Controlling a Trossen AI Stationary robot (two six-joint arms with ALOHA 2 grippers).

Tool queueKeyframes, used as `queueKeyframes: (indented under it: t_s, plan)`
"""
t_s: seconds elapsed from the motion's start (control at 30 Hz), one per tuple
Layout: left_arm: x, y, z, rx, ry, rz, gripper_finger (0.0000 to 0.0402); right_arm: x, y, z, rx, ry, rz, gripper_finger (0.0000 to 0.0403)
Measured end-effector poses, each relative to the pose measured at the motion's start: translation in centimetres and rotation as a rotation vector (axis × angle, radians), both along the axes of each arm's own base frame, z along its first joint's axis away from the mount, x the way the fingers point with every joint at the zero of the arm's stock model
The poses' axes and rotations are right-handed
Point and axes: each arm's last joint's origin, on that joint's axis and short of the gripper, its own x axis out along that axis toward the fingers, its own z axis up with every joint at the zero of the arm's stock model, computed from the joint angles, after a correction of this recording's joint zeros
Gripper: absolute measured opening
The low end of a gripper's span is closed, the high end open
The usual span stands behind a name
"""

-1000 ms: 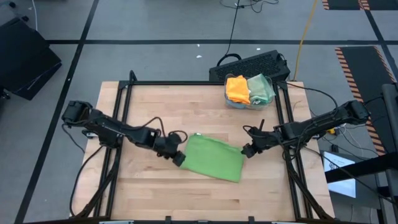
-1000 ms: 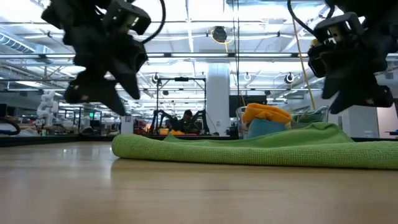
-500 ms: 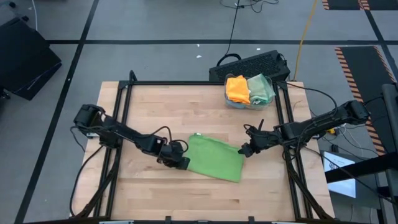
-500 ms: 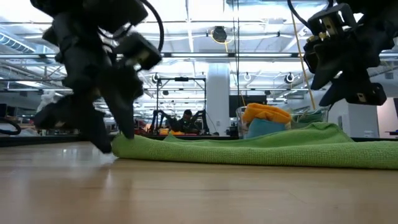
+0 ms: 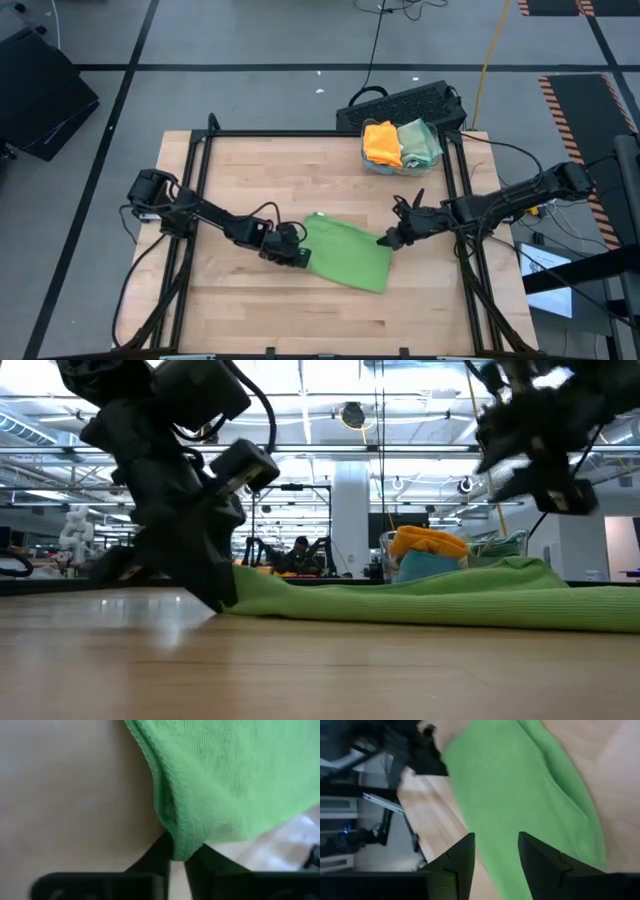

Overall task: Fold microfiber towels
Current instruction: Fold the green microfiber towel

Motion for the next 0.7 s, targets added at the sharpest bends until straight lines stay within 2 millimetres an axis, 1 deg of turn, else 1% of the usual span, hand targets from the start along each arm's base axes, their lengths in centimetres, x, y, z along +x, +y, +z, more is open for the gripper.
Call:
queueKeyframes:
  t_s: [0.07, 0.1, 0.2, 0.33, 0.43, 0.5, 0.6, 0.7]
  plan:
    - [0.0, 0.2, 0.0, 0.037, -0.005, 0.005, 0.0019, 0.8, -0.3, 0.9, -0.027, -0.026, -0.019, 0.0144]
    - [0.0, 0.2, -0.1, 0.049, -0.008, 0.009, 0.0011, 1.3, -0.6, 1.4, -0.049, -0.041, -0.019, 0.0144]
    - [0.0, 0.3, -0.1, 0.058, -0.010, 0.017, 0.0010, 3.4, -1.6, 2.9, -0.129, -0.069, 0.011, 0.0144]
    - [-0.2, 0.3, 0.0, 0.061, 0.006, -0.008, 0.0005, 7.1, -3.6, 3.5, -0.217, -0.082, 0.130, 0.0144]
    - [-0.7, 0.5, 0.3, 0.096, 0.041, -0.052, 0.0007, 10.2, -5.2, 3.2, -0.265, -0.096, 0.254, 0.0144]
    - [-1.3, 0.8, 0.6, 0.123, 0.077, -0.089, 0.0004, 12.2, -6.1, 2.7, -0.306, -0.095, 0.324, 0.0149]
    - [-1.8, 1.4, 0.9, 0.154, 0.113, -0.160, 0.0006, 15.1, -7.4, 1.7, -0.358, -0.099, 0.425, 0.0171]
    - [-2.3, 2.2, 1.1, 0.194, 0.138, -0.244, 0.0007, 17.6, -8.6, 0.9, -0.460, -0.121, 0.514, 0.0202]
